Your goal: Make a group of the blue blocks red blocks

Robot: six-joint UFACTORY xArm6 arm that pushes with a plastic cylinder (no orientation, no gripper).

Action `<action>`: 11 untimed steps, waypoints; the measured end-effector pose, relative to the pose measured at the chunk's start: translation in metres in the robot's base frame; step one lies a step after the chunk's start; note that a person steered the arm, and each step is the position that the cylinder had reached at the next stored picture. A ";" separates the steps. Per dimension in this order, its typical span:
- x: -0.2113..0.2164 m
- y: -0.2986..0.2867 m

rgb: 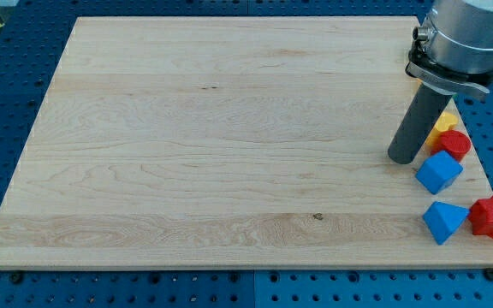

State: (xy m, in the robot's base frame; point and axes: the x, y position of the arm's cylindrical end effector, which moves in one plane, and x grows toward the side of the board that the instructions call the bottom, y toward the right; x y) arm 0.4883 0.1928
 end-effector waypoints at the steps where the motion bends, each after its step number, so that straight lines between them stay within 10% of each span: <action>1: -0.015 -0.001; 11: -0.087 0.049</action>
State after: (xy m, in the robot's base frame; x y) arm 0.4012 0.2423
